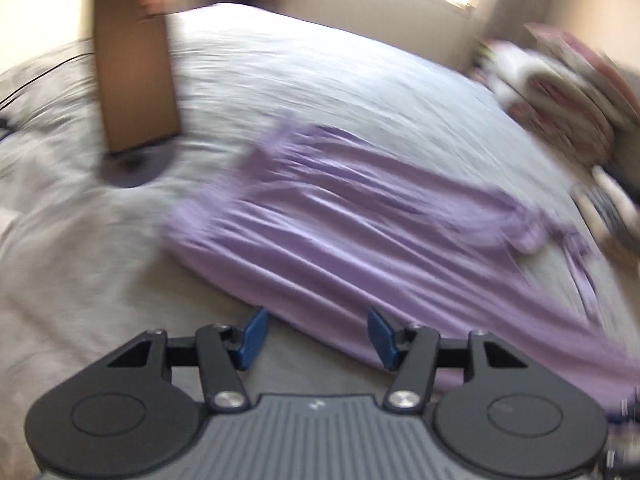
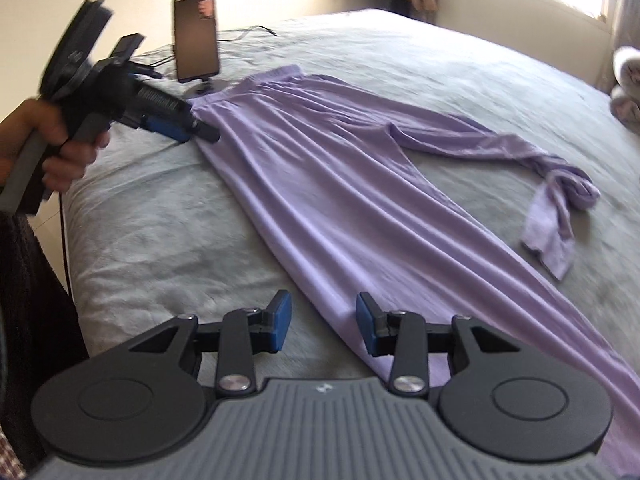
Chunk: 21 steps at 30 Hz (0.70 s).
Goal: Fold clothes
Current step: 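Grasp the ribbed waistband with the left gripper while the right gripper grasps the hem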
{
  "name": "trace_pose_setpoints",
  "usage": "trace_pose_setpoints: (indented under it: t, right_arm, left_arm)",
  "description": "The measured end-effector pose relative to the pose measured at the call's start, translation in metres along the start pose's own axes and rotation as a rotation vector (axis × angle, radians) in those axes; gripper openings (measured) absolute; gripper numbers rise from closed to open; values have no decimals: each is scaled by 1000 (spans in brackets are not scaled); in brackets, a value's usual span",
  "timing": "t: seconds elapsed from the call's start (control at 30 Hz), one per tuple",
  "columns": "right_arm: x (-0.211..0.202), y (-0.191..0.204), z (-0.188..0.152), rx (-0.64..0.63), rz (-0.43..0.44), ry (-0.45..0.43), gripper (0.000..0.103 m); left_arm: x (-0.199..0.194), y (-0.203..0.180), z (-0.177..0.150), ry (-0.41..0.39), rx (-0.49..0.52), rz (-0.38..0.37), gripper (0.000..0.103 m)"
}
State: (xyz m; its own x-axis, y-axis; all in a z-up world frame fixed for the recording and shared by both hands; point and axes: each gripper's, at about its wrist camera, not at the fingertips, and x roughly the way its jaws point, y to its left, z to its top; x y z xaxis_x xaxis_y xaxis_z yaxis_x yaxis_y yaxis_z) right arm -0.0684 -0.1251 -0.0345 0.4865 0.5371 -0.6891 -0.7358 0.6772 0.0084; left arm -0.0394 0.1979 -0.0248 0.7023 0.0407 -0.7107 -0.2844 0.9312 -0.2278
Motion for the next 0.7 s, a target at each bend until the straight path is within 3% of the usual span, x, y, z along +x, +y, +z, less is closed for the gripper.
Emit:
trace_pose_setpoints:
  t: [0.1,0.2,0.3,0.4,0.43,0.47,0.7]
  right_arm:
    - [1,6,1,-40,2,-29,40]
    - [4,12,0,-90,-5,-44,32]
    - [8,15,-2,-132,-31,-47,26]
    - [9,18,-3,-167,-27,-49,6]
    - [9,19,-3,-178,-25,-47,0]
    - [9,20,-3,-189,-26,-45,0]
    - [-15,6,8,-73,104,-86,0]
  left_arm:
    - [4,21,4,-53,-110,87,47]
    - [10,32,8,-79,-184,103,38]
    - [12,32,7,-97,-183,142,25]
    - [14,32,7,-115,-183,182,12]
    - [14,32,7,-120,-178,195,3]
    - [15,30,7,-119,-156,211,1]
    - [0,33,10,-139,-104,274,0]
